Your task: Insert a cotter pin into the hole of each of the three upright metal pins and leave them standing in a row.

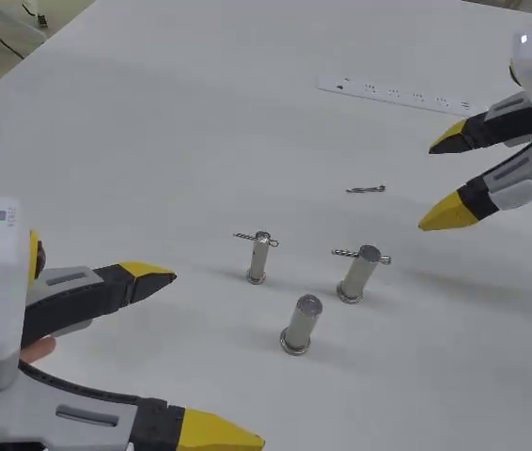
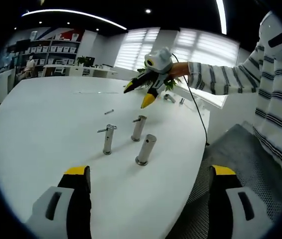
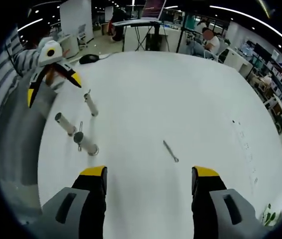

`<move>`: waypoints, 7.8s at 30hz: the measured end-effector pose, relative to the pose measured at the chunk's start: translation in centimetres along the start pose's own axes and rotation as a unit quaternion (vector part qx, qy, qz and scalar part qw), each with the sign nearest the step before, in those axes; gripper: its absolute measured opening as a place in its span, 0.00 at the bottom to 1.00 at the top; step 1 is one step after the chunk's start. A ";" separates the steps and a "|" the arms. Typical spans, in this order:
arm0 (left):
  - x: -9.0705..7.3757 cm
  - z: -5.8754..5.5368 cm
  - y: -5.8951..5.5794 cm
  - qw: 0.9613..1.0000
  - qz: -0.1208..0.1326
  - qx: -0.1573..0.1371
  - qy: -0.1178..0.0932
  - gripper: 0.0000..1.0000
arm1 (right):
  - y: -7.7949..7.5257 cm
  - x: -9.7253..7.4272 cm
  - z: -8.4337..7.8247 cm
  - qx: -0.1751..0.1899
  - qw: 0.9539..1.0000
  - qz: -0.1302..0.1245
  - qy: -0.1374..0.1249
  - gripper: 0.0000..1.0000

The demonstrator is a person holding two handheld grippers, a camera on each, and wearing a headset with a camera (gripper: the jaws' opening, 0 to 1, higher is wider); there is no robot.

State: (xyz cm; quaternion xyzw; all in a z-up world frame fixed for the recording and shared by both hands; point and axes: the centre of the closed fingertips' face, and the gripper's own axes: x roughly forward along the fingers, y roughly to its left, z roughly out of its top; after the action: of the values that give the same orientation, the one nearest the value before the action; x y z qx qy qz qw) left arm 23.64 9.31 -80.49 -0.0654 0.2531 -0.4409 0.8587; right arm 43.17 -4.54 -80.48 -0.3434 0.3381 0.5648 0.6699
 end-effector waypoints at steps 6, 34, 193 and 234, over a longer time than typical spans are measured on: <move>0.0 -0.1 -0.2 1.000 0.000 0.000 0.004 0.99 | -0.7 1.8 -0.5 -0.018 0.999 0.020 0.037 0.68; 0.1 -0.3 0.2 1.000 0.015 -0.021 -0.009 0.95 | -3.4 7.0 -1.0 -0.010 0.994 0.050 0.096 0.29; 5.3 5.7 -5.1 0.979 -0.098 -0.175 0.035 0.01 | 18.7 -2.9 5.9 -0.129 0.978 -0.126 -0.106 0.03; 2.0 6.8 -7.4 0.982 -0.184 0.050 0.008 0.00 | 21.3 -3.4 6.3 0.156 0.955 0.067 -0.244 0.23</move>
State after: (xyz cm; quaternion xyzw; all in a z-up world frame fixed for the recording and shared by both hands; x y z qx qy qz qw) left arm 22.60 2.50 -72.85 -0.0644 0.2219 -0.6036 0.7631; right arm 22.07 1.70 -75.94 -0.0630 0.2707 0.6150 0.7379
